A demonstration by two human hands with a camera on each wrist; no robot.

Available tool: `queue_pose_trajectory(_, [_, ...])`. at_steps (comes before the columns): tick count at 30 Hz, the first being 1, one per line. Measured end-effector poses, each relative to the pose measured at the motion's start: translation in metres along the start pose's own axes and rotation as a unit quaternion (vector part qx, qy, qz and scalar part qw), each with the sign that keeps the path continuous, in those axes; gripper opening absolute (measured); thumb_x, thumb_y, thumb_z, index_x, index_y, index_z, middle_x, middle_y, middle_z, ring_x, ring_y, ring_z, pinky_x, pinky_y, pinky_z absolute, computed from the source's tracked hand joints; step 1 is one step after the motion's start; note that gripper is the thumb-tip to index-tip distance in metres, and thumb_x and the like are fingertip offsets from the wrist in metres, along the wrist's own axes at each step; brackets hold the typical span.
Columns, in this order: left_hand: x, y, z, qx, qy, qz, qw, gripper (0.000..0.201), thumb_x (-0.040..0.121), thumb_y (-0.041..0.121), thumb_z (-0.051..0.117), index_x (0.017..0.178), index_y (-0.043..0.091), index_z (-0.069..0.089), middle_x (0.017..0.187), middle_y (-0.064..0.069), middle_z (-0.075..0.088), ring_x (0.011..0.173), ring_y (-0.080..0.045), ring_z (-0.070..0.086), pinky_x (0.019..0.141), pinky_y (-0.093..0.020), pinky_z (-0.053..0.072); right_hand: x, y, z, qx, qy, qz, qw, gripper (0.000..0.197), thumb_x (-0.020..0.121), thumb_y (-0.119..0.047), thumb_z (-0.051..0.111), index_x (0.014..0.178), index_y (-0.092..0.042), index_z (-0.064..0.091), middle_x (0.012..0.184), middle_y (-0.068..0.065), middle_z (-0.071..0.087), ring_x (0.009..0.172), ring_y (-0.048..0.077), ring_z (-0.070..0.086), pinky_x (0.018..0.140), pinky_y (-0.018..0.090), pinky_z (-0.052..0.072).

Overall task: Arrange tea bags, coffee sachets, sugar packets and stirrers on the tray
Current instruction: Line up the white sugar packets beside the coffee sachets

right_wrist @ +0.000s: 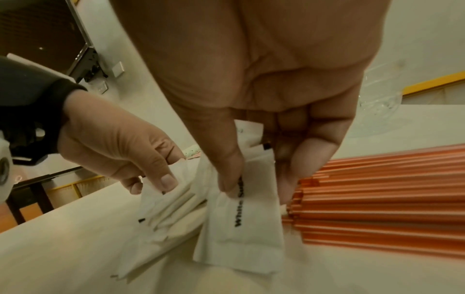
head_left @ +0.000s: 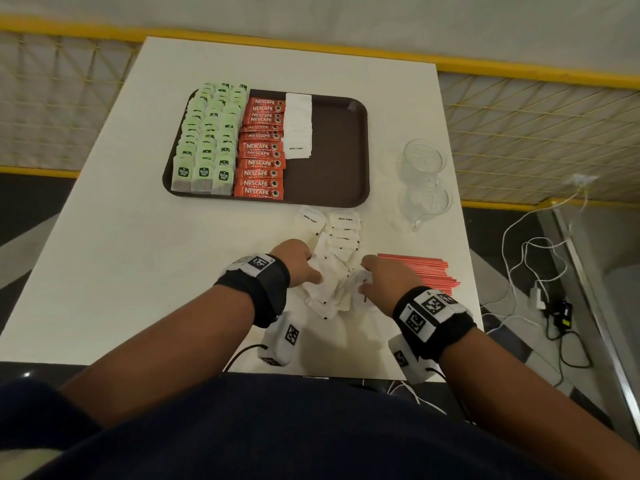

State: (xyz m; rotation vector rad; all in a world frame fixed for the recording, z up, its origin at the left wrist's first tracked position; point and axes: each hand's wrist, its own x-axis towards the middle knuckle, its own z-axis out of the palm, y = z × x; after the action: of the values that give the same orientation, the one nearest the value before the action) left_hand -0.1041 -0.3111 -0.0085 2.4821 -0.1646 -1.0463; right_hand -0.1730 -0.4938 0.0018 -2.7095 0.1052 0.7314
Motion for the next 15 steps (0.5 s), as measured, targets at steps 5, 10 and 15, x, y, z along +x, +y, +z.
queue_pose_trajectory(5, [0.001,-0.006,-0.007,-0.038,-0.001,0.003,0.999,0.025,0.084,0.028,0.069,0.074,0.011,0.055,0.076,-0.005,0.054,0.073,-0.022,0.051,0.059,-0.027,0.037,-0.003,0.004,-0.007,0.060,0.010,0.011,0.998,0.015,0.092,-0.020,0.058,0.099,-0.016,0.046,0.087,0.001,0.054,0.082,0.023,0.054,0.067,0.029,0.037])
queue_pose_trajectory(10, [0.001,-0.022,-0.021,-0.129,-0.005,0.011,0.992,0.024,0.087,0.020,0.066,0.103,0.004,0.059,0.102,-0.014,0.061,0.091,-0.030,0.063,0.080,-0.044,0.058,-0.002,0.008,-0.015,0.145,0.043,0.021,0.988,0.020,0.092,-0.024,0.061,0.104,-0.015,0.049,0.090,-0.001,0.054,0.078,0.017,0.054,0.063,0.024,0.039])
queue_pose_trajectory(15, [0.001,-0.026,-0.040,-0.290,0.013,0.019,0.957,0.030,0.091,0.010,0.063,0.120,0.009,0.056,0.117,-0.012,0.063,0.104,-0.027,0.062,0.087,-0.039,0.057,0.010,0.004,-0.027,0.187,0.077,-0.011,0.979,0.019,0.090,-0.029,0.065,0.085,-0.019,0.050,0.082,-0.003,0.059,0.070,0.011,0.058,0.056,0.024,0.038])
